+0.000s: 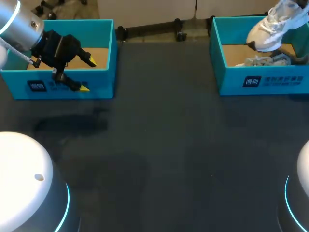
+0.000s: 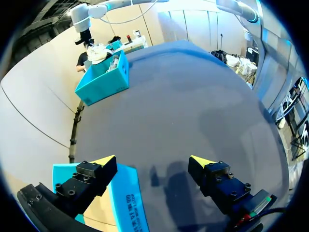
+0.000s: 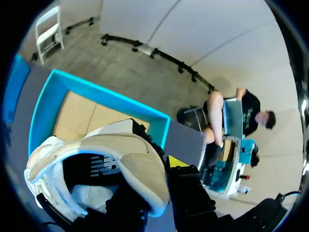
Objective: Take the shoe out of the shoebox, open the shoe tongue, remove and reinsert the insole, then place the shoe into the shoebox
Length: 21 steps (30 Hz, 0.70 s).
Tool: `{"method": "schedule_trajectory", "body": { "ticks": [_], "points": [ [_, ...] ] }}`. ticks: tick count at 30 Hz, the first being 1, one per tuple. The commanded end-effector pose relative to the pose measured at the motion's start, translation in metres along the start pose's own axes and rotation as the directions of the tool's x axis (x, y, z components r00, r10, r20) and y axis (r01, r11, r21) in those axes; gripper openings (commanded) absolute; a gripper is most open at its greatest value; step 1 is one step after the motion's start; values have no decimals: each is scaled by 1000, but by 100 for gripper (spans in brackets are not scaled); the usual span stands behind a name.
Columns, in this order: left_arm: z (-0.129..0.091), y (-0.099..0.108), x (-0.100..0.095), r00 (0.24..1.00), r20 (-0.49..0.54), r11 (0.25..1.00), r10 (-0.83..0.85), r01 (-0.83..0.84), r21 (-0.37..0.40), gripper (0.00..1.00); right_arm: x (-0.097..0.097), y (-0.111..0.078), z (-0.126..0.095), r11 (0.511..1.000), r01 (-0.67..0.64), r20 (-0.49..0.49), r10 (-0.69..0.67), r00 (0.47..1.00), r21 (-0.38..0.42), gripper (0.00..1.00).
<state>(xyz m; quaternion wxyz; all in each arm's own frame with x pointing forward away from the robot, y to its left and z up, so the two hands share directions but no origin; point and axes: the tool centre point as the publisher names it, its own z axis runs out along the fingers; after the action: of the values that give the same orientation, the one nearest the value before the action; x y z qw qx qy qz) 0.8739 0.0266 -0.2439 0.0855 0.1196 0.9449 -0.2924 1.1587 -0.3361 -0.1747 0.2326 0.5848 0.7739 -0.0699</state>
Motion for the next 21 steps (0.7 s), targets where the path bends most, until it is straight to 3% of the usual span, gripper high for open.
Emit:
{"method": "schedule_trajectory", "body": {
  "ticks": [1, 8, 16, 21],
  "points": [
    [-1, 0, 1, 1000, 0, 1000, 0, 0, -3, 100, -2, -4, -1, 994, -110, 5, 110, 994, 13, 0],
    [-1, 0, 1, 1000, 0, 1000, 0, 0, -3, 100, -3, -12, -2, 967, -235, -30, 238, 971, 97, 0],
    [-1, 0, 1, 1000, 0, 1000, 0, 0, -3, 100, 3, -21, -7, 904, -382, 9, 388, 922, 192, 0],
    [-1, 0, 1, 1000, 0, 1000, 0, 0, -3, 100, 4, -23, -8, 869, -455, 44, 455, 889, 195, 0]
  ]
}}
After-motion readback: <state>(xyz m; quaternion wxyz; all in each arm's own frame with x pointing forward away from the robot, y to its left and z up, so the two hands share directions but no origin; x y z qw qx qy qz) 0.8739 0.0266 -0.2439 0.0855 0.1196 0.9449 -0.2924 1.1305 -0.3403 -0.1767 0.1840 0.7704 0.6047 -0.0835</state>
